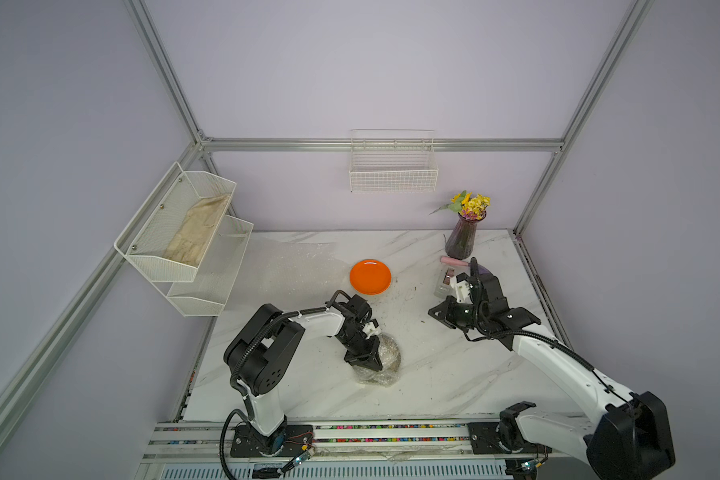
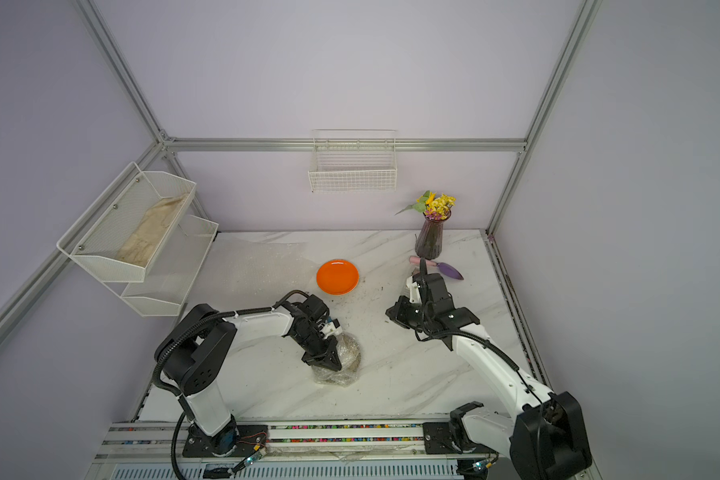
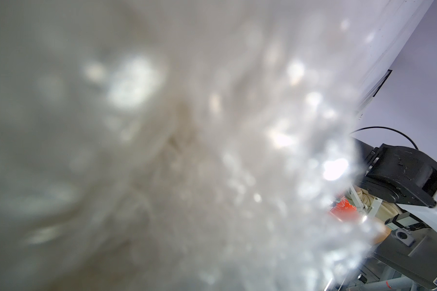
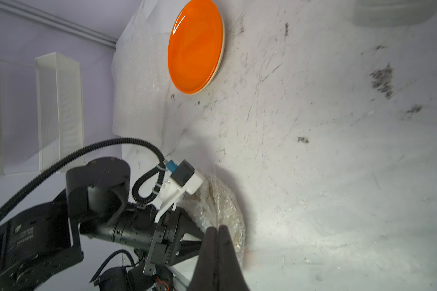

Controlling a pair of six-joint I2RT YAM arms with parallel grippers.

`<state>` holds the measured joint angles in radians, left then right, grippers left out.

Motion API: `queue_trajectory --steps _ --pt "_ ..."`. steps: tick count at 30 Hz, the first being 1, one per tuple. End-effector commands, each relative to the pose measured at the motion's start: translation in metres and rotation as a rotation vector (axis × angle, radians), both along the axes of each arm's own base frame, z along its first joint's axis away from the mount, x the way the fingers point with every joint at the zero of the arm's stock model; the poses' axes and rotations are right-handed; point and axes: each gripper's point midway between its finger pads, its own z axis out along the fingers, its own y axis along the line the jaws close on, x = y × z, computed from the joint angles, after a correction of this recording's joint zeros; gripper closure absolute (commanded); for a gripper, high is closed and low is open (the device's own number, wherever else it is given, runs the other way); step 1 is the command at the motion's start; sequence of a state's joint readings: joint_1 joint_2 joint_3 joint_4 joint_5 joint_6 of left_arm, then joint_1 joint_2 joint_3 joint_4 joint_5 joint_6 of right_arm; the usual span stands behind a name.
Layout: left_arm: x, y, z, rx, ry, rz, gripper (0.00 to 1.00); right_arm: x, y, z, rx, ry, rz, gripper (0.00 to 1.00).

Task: Wrap dinner plates in bubble wrap
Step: Tear off the tape using the Tape Cutter, then stick the tape on the bubble wrap.

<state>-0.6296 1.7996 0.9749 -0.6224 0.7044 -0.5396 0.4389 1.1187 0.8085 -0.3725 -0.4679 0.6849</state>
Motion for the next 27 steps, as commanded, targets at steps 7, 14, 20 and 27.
queue_trajectory --steps 7,14,20,27 --pt "0.009 0.017 -0.042 0.139 -0.079 0.015 0.87 -0.093 0.047 0.010 0.057 0.126 0.185 1.00" --pt "0.008 0.014 -0.041 0.113 -0.085 0.018 0.88 -0.134 0.103 0.011 0.149 0.203 0.341 1.00" --pt "0.007 0.014 -0.040 0.102 -0.087 0.021 0.89 -0.126 0.113 -0.019 0.107 0.225 0.333 1.00" --pt "0.007 0.012 -0.037 0.088 -0.093 0.023 0.89 -0.082 0.109 -0.052 -0.002 0.161 0.276 1.00"
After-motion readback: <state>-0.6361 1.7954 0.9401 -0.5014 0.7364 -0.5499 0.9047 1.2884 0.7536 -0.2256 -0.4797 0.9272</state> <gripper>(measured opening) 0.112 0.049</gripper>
